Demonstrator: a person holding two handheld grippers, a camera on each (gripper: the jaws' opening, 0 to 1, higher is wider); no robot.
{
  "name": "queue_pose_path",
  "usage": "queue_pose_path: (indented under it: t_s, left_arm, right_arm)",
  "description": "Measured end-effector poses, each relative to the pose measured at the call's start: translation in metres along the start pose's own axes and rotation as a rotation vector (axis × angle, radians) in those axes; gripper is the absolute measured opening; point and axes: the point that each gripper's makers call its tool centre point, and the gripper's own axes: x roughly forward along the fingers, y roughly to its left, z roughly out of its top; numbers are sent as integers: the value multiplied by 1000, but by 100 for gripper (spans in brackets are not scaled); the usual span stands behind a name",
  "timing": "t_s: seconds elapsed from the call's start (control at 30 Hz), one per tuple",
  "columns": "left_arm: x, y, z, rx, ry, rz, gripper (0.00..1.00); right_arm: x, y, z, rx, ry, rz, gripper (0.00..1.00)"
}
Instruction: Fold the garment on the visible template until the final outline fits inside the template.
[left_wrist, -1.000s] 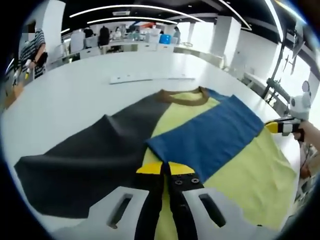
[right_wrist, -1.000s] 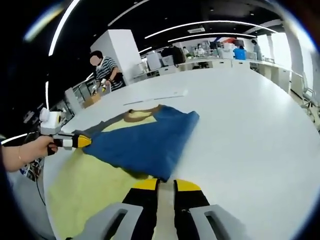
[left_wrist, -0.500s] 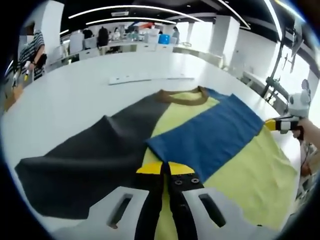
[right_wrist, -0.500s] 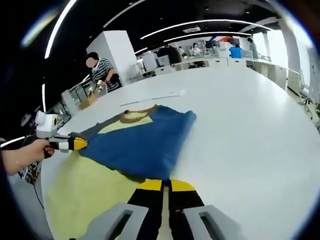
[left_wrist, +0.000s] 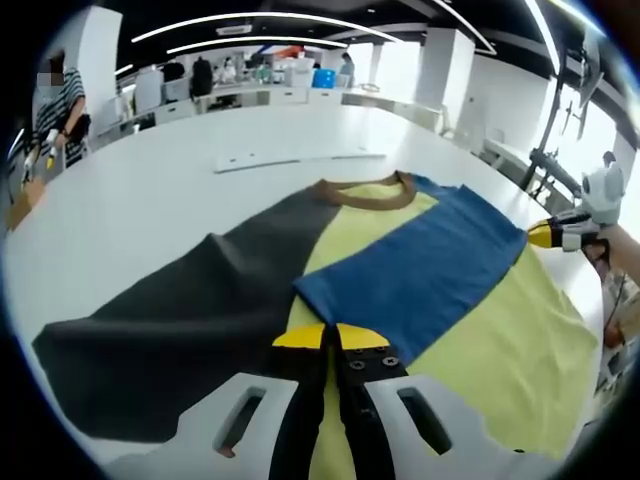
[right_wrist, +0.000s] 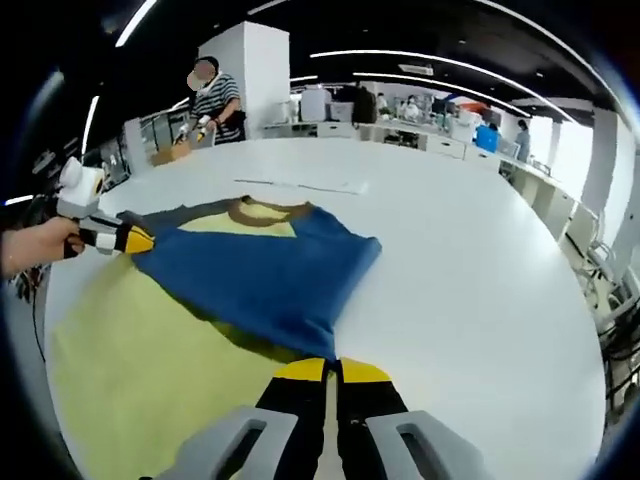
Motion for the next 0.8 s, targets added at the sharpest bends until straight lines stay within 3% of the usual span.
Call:
queue_pose_path:
  t_s: [0.17, 0.53, 0.8]
  left_arm:
    - [1, 1, 0, 12, 0, 8, 0]
    - [0, 2, 1, 49, -4, 24, 3]
    - [-7, -5, 3, -3, -42, -20, 9]
  right_arm:
    - [4, -1, -7, -12, 40, -14, 0]
    - [-4, 2, 0, 205, 0, 35, 1]
    - [-4, 10, -4, 294, 0, 72, 9]
